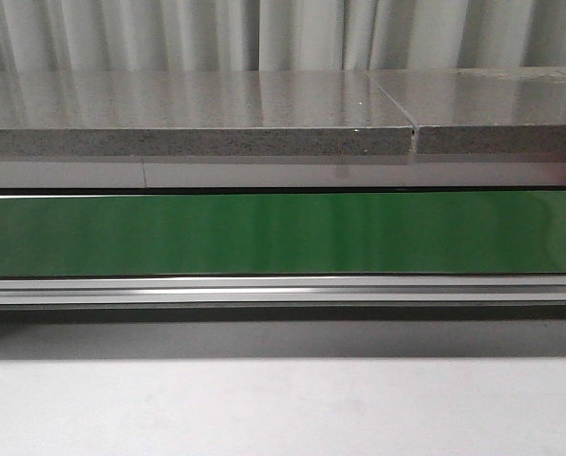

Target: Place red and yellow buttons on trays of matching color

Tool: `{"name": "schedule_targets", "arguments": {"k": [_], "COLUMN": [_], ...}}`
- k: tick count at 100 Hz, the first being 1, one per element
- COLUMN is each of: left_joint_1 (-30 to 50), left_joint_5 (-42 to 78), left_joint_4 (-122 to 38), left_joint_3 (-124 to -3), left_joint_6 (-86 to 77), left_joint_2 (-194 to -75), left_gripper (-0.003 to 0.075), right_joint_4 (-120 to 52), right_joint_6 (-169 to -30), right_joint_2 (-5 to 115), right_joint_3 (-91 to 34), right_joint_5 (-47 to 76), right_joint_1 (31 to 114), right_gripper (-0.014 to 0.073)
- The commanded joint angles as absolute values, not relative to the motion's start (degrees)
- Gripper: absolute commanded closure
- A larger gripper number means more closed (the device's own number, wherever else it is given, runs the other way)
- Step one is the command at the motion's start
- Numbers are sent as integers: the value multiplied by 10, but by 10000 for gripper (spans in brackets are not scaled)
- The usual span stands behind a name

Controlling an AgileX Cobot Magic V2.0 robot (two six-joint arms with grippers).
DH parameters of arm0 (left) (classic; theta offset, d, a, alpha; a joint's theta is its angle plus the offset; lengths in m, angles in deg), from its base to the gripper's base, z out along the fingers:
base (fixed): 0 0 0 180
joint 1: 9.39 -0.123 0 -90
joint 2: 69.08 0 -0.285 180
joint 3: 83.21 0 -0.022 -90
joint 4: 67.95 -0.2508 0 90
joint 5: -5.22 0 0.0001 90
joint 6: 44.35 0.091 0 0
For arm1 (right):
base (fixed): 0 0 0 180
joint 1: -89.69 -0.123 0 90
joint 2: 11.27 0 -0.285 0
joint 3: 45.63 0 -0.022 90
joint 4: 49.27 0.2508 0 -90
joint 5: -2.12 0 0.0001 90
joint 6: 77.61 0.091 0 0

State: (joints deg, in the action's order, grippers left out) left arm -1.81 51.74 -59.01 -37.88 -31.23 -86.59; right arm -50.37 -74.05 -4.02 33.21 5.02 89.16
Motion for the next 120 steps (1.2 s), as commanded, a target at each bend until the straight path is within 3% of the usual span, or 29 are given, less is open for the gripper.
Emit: {"name": "schedule_targets", "arguments": {"k": [1, 81, 107, 120], "left_joint_1": [-13, -13, -44, -45], "left_joint_5": [477, 469, 239, 184], "left_joint_4": [-579, -581, -594, -600], "left_joint_3": [-394, -387, -285, -225], "left_joint_6": [-313, -313, -320, -381], "left_joint_2": [-873, -873, -866, -828], "left_gripper": [741, 741, 741, 741], "right_joint_4": [-510, -510, -510, -510], "right_joint_6": [-745, -745, -745, -745], "right_joint_2": [-47, -47, -47, -47], "right_joint_3": [323, 323, 323, 323], "right_joint_5": [4, 4, 4, 4], "right_joint_1": [891, 891, 891, 891], "right_gripper": [710, 710, 710, 710]}}
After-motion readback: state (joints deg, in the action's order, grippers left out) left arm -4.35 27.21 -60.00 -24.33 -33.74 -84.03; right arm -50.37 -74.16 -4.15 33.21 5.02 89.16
